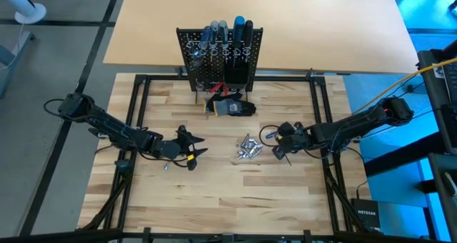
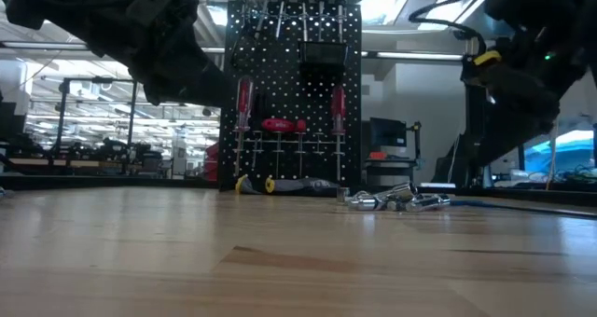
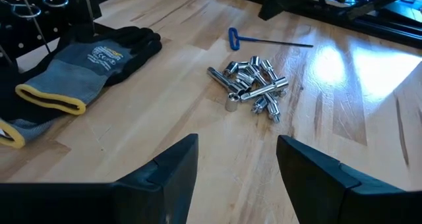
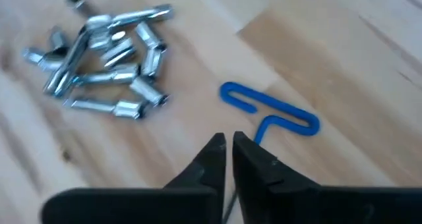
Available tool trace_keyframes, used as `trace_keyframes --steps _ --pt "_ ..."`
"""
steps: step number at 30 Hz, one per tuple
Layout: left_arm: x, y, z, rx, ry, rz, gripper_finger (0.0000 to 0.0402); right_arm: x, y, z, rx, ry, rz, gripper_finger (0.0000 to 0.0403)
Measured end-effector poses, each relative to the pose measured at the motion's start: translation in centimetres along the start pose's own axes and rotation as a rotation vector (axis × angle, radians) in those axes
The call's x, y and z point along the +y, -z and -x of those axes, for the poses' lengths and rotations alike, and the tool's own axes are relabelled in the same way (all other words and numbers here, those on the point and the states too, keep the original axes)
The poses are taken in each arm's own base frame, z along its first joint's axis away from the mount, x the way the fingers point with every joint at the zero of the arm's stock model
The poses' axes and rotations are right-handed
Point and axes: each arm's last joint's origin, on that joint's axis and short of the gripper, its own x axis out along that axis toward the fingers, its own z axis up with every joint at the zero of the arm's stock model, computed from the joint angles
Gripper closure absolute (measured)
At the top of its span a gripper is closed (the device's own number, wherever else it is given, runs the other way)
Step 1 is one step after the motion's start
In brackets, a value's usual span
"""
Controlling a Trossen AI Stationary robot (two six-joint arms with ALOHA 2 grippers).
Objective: Hang tools onto peg board
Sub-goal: Hang the blue pick tool on the pegboard
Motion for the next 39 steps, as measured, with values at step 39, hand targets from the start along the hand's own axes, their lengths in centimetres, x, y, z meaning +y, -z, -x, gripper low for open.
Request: trace_keyframes --steps 39 --pt "0.0 0.0 0.0 0.002 0.000 -0.002 0.0205 -1.5 0.5 -7.0 0.063 0.184 -0.042 0.0320"
